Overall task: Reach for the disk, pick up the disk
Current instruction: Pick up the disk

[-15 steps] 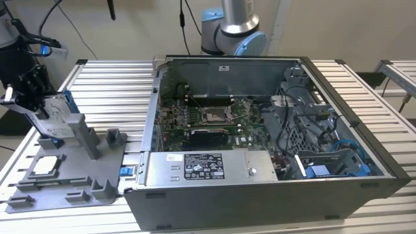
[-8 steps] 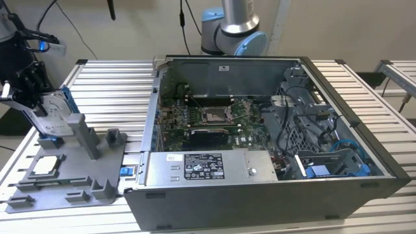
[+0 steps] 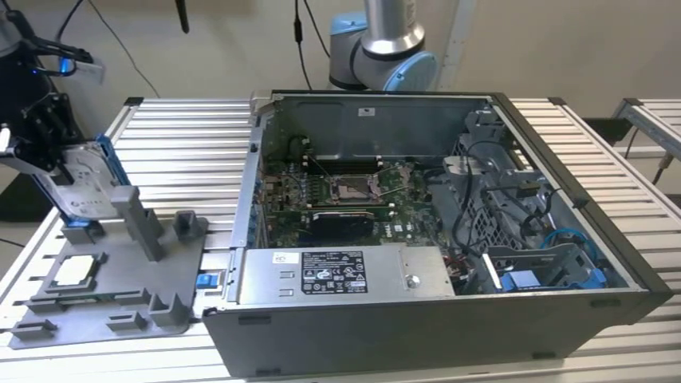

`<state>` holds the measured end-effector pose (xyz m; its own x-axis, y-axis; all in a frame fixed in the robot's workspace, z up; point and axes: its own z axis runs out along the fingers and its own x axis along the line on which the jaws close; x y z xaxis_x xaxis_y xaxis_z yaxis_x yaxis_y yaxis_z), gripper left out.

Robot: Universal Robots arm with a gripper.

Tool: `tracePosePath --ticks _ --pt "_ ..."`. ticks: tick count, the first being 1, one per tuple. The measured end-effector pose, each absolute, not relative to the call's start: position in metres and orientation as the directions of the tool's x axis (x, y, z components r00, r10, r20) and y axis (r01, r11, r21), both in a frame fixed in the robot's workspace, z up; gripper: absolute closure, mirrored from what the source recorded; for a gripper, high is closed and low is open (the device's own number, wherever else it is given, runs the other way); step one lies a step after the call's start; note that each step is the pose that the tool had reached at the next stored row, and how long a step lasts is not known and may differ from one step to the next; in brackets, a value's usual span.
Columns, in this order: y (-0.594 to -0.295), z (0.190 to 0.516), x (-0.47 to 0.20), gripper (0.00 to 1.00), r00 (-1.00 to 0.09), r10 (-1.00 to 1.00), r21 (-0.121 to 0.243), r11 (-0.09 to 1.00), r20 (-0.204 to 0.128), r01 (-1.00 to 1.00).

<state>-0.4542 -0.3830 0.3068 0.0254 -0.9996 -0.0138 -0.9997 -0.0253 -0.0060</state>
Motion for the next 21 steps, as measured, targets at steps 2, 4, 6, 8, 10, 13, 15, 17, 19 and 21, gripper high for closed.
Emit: tracePosePath --ticks 2,4,6,8,10,13,15,17,19,21 --pt "-0.383 0.310 -0.454 1.00 0.025 -1.000 -0.006 -0.025 -0.014 -1.000" --pt "-0.383 0.313 -0.454 1.00 0.026 -1.000 -0.006 -0.025 -0.014 -1.000" --pt "-0.383 0.317 -0.454 1.00 0.026 -1.000 -0.006 -0.025 -0.014 -1.000" --pt "-0.383 0.321 -0.454 1.00 0.025 -1.000 -0.006 -0.025 -0.014 -1.000" --pt "-0.383 0.325 -0.454 1.00 0.025 -1.000 -0.006 -0.025 -0.014 -1.000" --pt "-0.383 0.330 -0.454 1.00 0.025 -1.000 -0.006 -0.025 -0.014 -1.000" --pt "-0.383 0.334 -0.454 1.00 0.025 -1.000 -0.006 -0.025 -0.014 -1.000" --pt "-0.383 0.338 -0.454 1.00 0.025 -1.000 -0.006 -0.025 -0.014 -1.000" --pt "-0.383 0.341 -0.454 1.00 0.025 -1.000 -0.006 -0.025 -0.014 -1.000" --pt "-0.383 0.344 -0.454 1.00 0.025 -1.000 -0.006 -0.025 -0.014 -1.000"
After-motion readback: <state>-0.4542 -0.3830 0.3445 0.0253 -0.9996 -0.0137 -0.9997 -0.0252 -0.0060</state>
